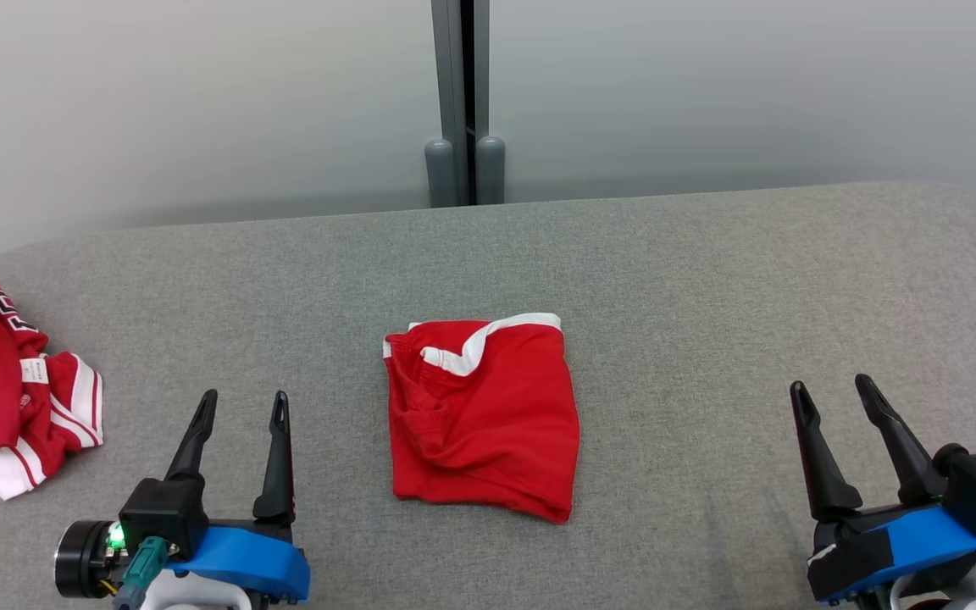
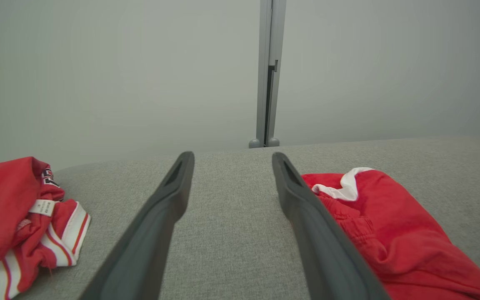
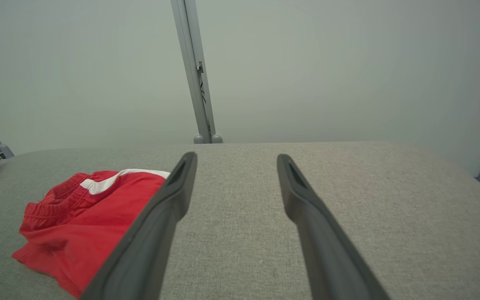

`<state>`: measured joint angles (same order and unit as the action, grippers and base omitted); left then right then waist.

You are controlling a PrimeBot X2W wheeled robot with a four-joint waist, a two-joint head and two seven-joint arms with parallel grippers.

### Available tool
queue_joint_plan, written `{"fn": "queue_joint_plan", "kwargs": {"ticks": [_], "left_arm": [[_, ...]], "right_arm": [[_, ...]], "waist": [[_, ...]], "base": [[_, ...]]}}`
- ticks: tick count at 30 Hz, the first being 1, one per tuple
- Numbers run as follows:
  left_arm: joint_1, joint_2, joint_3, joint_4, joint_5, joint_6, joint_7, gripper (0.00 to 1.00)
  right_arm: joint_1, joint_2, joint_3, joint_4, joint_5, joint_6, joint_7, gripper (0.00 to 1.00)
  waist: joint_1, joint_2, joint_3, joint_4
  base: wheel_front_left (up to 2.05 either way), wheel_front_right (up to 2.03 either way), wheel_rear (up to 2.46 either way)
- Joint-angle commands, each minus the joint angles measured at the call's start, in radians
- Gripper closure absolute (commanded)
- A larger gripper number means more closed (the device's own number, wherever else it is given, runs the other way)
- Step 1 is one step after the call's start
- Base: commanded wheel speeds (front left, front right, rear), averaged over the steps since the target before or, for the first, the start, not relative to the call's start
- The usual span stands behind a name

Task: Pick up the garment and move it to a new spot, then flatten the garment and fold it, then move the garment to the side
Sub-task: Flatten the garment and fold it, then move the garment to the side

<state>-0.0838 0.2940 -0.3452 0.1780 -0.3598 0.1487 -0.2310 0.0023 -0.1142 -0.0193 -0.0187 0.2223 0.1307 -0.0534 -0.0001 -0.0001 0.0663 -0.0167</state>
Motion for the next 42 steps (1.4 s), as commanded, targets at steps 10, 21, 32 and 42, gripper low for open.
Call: {"fn": "queue_joint_plan", "kwargs": {"ticks": [10,21,32,42], "left_arm": [[0.002,0.005,-0.004,-0.004,-0.009,0.009,-0.012,0.0],[-0.09,-0.006,-0.008,-0.03,0.013,-0.001,-0.022,0.0],[-0.174,-0.044,0.001,-0.018,0.038,-0.02,-0.035,0.0],[-0.167,-0.086,0.05,-0.052,0.079,-0.042,-0.035,0.0]], "right_arm": [[0.017,0.007,-0.002,-0.018,-0.008,0.0,0.012,0.0],[-0.08,-0.015,0.035,0.05,0.019,0.0,0.025,0.0],[-0.221,0.01,0.211,0.282,0.074,0.0,0.004,0.0],[-0.287,0.027,0.272,0.509,0.102,0.0,0.078,0.52]], "waist": [[0.0001,0.0001,-0.002,0.001],[0.0001,0.0001,0.121,0.057],[0.0001,0.0001,0.208,0.142],[0.0001,0.0001,0.227,0.183]], "base": [[0.0,0.0,0.0],[0.0,0.0,0.0],[0.0,0.0,0.0],[0.0,0.0,0.0]]}}
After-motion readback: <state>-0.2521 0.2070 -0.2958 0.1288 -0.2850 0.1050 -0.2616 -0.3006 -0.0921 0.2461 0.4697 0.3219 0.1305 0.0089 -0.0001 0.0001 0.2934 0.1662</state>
